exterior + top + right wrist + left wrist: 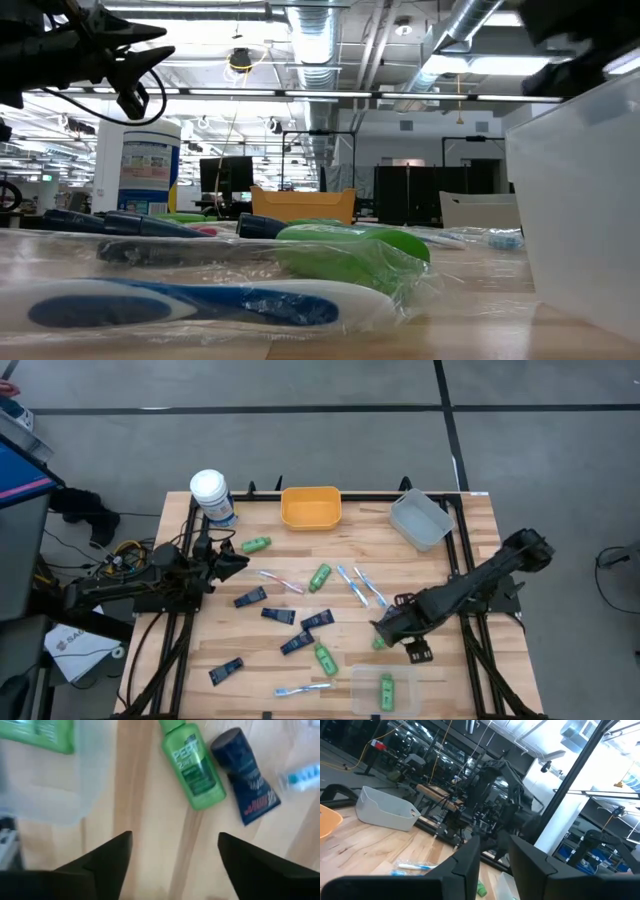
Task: Pick & Place Travel size toiletries
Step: Put the green shampoo into the transparent bin
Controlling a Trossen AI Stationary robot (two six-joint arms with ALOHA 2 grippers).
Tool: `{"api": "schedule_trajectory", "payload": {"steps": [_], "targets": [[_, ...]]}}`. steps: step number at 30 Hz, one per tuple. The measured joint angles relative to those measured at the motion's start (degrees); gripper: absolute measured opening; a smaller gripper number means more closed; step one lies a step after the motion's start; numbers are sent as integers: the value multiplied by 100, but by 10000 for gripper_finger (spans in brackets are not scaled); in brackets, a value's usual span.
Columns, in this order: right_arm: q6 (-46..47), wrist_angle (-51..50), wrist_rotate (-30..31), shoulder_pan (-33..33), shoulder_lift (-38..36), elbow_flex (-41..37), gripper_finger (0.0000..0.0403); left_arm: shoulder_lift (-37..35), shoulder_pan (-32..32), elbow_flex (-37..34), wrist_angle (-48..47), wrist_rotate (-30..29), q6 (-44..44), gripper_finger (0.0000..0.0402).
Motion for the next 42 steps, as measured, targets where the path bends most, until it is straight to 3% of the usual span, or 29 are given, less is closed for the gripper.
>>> {"api": "schedule_trajectory", "payload": {"steps": [5,13,34,42], "targets": [[-655,118,-2,-186,528,-4,324,0,1,2,24,2,-4,107],[-1288,778,-6,-399,1029,0,308,0,1,0,33,5,-11,111],[-1367,1641,148,-361,1211,-663,300,-2,1,0,55,25,-11,112],[-1368,1645,209,-361,1204,-697,250,-2,1,0,76,0,-11,112]]}}
